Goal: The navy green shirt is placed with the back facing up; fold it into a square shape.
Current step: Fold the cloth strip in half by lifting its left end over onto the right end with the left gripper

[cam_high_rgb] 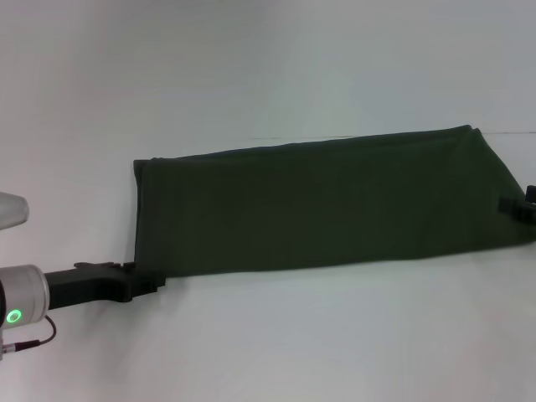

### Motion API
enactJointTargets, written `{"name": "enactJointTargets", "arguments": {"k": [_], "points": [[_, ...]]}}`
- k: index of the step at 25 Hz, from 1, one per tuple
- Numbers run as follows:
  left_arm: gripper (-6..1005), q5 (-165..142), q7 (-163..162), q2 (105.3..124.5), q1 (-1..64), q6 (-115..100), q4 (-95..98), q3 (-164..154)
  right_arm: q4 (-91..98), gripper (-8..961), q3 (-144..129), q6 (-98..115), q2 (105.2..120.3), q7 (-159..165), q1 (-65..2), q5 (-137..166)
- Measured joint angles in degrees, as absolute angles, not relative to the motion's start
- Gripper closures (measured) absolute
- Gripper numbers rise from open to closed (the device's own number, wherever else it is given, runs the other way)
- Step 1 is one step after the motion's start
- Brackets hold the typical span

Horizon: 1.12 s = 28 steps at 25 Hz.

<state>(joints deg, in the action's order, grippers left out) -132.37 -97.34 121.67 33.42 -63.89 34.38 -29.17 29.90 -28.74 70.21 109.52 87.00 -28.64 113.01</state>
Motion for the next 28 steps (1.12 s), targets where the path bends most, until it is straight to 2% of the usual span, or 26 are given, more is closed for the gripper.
{"name": "enactJointTargets", "arguments": {"k": [28], "points": [[410,-132.36,-98.7,121.73,34.36,-63.99,35.02,-30.67,29.79,244,-28.83,70.22,109.69,87.06,-28.75,113.52]]}}
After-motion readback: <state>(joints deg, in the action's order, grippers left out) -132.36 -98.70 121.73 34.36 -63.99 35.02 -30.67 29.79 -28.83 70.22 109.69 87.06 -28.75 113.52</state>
